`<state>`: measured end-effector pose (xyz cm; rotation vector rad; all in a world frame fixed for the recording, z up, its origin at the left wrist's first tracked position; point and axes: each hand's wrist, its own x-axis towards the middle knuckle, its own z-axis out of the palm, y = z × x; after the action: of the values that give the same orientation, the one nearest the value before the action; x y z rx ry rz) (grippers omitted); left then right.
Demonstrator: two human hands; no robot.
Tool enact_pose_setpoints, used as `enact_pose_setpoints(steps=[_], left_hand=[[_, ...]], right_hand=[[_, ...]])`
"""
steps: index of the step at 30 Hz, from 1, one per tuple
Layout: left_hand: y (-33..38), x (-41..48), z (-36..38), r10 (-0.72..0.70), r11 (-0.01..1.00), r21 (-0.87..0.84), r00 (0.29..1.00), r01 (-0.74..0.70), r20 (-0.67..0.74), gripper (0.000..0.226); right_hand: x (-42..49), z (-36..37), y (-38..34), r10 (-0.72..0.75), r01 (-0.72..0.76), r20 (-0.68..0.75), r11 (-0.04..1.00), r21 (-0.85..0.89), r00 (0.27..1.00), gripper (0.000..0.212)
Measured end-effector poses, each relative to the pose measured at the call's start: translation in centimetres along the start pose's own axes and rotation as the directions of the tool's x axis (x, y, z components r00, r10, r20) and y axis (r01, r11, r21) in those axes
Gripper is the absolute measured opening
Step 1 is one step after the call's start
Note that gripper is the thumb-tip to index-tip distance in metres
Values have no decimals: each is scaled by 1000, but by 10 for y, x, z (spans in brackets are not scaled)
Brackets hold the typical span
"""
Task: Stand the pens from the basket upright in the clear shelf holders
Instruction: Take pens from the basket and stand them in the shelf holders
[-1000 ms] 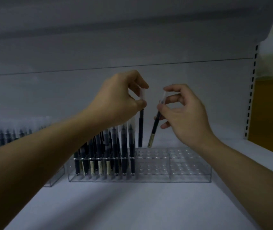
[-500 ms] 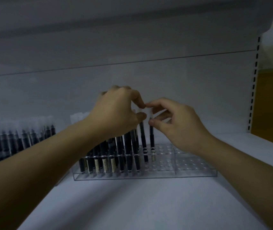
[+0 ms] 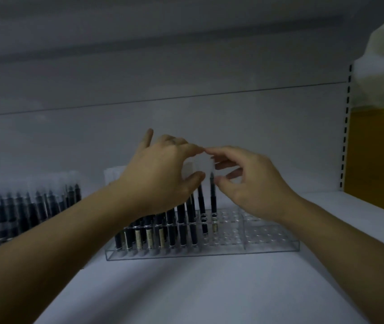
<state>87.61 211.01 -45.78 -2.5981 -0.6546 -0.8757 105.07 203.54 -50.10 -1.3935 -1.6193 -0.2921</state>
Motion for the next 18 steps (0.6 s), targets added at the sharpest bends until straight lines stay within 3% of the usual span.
enact_pose_setpoints(steps=[6,11,18], left_hand=[[3,-26,-12,89,993,82,993,-83,-72,61],[7,-58,-26,85,996,19,990,-84,-111,63],[8,-152,-34,28,984,-165,979,-62,-200,55]], right_hand=[[-3,2,-24,88,-87,22,996,-23,996,68],[-28,0,-61,95,-95,-6,989,-115,996,72],[-99,21,-123,13,-4,67,992,-129,998,69]])
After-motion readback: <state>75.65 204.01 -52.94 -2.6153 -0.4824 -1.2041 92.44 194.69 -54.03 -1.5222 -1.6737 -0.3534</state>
